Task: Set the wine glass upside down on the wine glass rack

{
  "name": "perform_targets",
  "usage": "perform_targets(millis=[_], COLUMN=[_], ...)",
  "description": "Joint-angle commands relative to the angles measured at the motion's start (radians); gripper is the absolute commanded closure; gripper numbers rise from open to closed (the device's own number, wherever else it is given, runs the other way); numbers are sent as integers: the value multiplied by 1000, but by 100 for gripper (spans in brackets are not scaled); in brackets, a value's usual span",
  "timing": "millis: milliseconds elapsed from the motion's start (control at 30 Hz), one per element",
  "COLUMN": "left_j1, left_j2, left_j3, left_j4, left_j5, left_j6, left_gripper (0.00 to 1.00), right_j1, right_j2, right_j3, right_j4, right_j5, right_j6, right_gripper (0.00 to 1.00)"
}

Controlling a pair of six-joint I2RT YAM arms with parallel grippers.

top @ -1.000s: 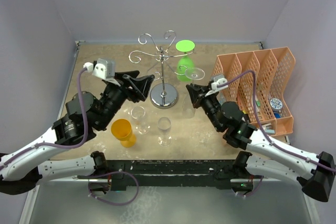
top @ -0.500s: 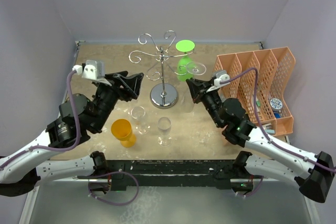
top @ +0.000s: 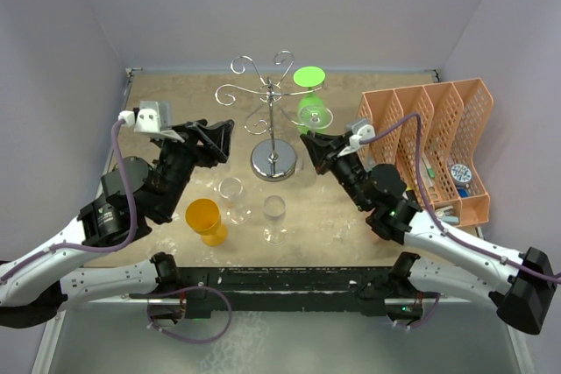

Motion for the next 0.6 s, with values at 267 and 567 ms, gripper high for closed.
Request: perform_targets(millis=[267,567], left_j1=[-4,-5], left_j2=[3,-9], left_j3=[-3,4], left_j4=[17,14], left_j5=[-15,9], left_j6=[-15,-41], left_gripper=[39,39], right_j1=[-46,-86], right_j2=[87,166], right_j3=[33,80], right_j4=[60,129], right_j5=[216,100], right_j6=[106,135], right_gripper=[100,100])
